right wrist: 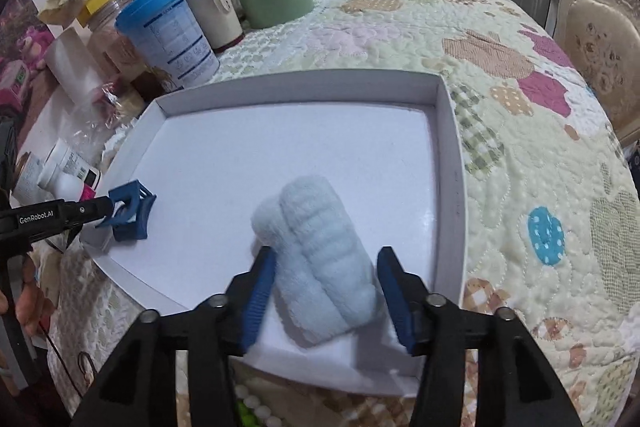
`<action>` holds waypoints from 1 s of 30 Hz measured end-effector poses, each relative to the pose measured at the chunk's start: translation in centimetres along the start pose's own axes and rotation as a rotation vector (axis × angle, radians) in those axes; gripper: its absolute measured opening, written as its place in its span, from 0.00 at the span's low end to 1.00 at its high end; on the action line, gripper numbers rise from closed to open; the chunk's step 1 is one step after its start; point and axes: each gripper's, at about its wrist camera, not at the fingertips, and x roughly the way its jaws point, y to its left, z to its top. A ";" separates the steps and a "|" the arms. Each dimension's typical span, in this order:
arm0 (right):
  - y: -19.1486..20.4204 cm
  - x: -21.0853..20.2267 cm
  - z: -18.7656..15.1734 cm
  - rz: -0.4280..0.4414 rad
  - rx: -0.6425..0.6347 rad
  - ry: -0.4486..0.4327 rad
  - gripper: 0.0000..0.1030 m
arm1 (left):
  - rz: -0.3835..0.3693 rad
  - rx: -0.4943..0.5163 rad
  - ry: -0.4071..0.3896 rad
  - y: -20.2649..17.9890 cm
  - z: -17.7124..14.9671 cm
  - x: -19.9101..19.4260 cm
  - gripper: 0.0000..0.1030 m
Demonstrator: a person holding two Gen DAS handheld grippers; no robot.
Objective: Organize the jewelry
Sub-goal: 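Carry both items into the white tray and open both tools, then withdraw both tools from the tray back over the table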
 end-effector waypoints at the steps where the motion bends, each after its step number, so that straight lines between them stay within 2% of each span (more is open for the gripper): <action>1: -0.1 -0.1 -0.1 0.001 0.008 0.000 0.53 | 0.005 0.000 -0.001 0.0 -0.1 0.0 0.40; 2: -0.3 -0.4 -0.2 0.005 0.017 -0.002 0.54 | 0.003 -0.003 -0.006 0.0 -0.3 -0.2 0.49; 3: -0.4 -0.7 -0.3 0.010 0.023 -0.006 0.56 | -0.002 -0.007 -0.014 0.0 -0.4 -0.4 0.50; 6: -0.2 -2.1 -0.3 0.013 0.027 -0.033 0.62 | 0.001 -0.003 -0.015 -0.2 -0.7 -1.1 0.51; 11: 1.1 -4.9 -0.4 0.029 0.029 -0.086 0.62 | 0.027 0.027 -0.045 -0.8 -1.9 -3.0 0.51; 16: 2.7 -6.5 -1.4 0.046 0.012 -0.100 0.63 | 0.044 0.052 -0.085 -1.2 -3.9 -5.4 0.51; 30: 5.6 -11.4 -6.8 0.086 -0.057 -0.110 0.63 | 0.060 0.055 -0.101 -1.1 -13.0 -9.9 0.51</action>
